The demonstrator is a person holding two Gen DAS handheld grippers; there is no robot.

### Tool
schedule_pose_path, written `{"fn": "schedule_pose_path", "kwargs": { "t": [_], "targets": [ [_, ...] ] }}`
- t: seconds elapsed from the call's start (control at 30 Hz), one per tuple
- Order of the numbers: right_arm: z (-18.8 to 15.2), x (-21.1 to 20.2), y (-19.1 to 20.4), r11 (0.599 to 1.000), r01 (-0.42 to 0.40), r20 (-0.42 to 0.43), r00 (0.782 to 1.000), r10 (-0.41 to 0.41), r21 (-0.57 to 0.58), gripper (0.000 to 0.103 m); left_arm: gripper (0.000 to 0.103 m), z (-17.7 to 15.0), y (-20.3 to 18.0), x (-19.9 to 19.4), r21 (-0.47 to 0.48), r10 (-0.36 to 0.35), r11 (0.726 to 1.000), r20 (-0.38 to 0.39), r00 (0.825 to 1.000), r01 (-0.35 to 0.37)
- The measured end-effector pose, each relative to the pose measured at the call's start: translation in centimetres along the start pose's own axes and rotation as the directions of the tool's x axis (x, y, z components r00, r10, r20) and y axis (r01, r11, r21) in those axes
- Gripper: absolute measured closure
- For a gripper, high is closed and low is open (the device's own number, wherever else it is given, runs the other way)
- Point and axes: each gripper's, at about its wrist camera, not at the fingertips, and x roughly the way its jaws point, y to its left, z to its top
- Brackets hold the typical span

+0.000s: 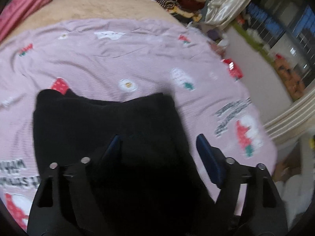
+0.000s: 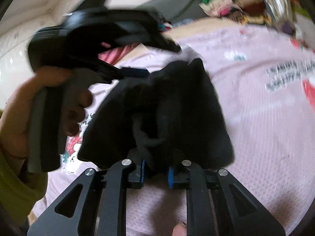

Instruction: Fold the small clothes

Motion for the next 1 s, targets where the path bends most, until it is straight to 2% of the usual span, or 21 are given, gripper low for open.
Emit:
{"fn": "schedule_pose_path", "kwargs": {
  "t": [0.03, 0.07, 0.13, 0.2, 0.23, 0.37, 0.43, 0.5, 0.63, 0.67, 0.7, 0.73, 0.8, 0.93, 1.0],
  "targets": [
    [-0.1, 0.2, -0.7, 0.999, -0.019, -0.02, 1.0, 0.019, 0.034, 0.084, 0.028, 0.1, 0.1, -0.2, -0.016, -0.035, 0.999, 0.007, 0.999, 0.035],
    [-0.1, 0.3, -1.2, 0.997, -0.046, -0.034, 0.998, 0.048, 0.06, 0.075, 0.028, 0.0, 0.3, -0.6, -0.027, -0.05, 0.998, 0.021, 0.999, 0.051],
    [0.1, 0.1, -1.7, 0.995, -0.064, -0.053, 0.996, 0.068, 0.079, 0.059, 0.028, -0.3, 0.9, -2.2, -0.035, -0.018, 0.999, 0.066, 0.998, 0.02],
    [0.6, -0.1, -1.9, 0.992, -0.095, -0.065, 0.993, 0.1, 0.088, 0.048, 0.028, -0.8, 1.6, -3.6, -0.03, 0.033, 0.999, 0.092, 0.995, -0.031],
    [1.1, -0.1, -2.1, 0.989, -0.106, -0.071, 0.991, 0.113, 0.103, 0.036, 0.028, -1.2, 2.0, -4.2, -0.024, 0.063, 0.998, 0.106, 0.992, -0.061],
    [4.7, 0.9, -3.4, 0.975, -0.162, -0.099, 0.979, 0.178, 0.155, 0.032, 0.028, -2.6, 3.7, -6.0, -0.021, 0.166, 0.986, 0.148, 0.975, -0.165],
    [6.7, 2.4, -3.9, 0.974, -0.144, -0.131, 0.977, 0.168, 0.175, 0.031, 0.028, -3.4, 4.5, -6.3, -0.008, 0.192, 0.981, 0.154, 0.969, -0.193],
    [8.3, 3.9, -4.4, 0.969, -0.158, -0.157, 0.969, 0.189, 0.192, 0.032, 0.028, -4.4, 4.9, -6.3, 0.002, 0.217, 0.975, 0.152, 0.964, -0.22],
    [10.6, 6.8, -4.3, 0.981, -0.113, -0.219, 0.965, 0.146, 0.155, 0.042, 0.028, -5.8, 5.6, -5.8, 0.003, 0.217, 0.976, 0.135, 0.967, -0.219],
    [10.9, 7.1, -4.1, 0.987, -0.094, -0.22, 0.968, 0.122, 0.132, 0.061, 0.028, -6.0, 5.8, -5.5, 0.003, 0.222, 0.975, 0.128, 0.967, -0.224],
    [11.1, 7.2, -4.1, 0.99, -0.09, -0.224, 0.968, 0.113, 0.112, 0.075, 0.028, -6.3, 6.0, -5.2, 0.004, 0.223, 0.974, 0.116, 0.968, -0.225],
    [11.4, 7.3, -3.5, 0.994, -0.085, -0.226, 0.969, 0.098, 0.065, 0.081, 0.028, -6.5, 6.2, -5.0, 0.003, 0.223, 0.974, 0.111, 0.968, -0.225],
    [12.1, 6.4, -2.2, 0.997, -0.081, -0.201, 0.977, 0.078, -0.012, 0.084, 0.028, -6.9, 6.1, -4.9, 0.004, 0.223, 0.974, 0.109, 0.969, -0.225],
    [13.6, 3.7, -0.7, 0.986, -0.097, -0.088, 0.992, 0.086, -0.138, 0.085, 0.028, -7.3, 5.6, -5.4, 0.013, 0.213, 0.976, 0.136, 0.968, -0.217],
    [13.4, 4.8, -1.3, 0.987, -0.047, -0.101, 0.994, 0.032, -0.153, 0.085, 0.028, -7.4, 5.5, -5.2, 0.011, 0.208, 0.977, 0.129, 0.97, -0.211]
  ]
}}
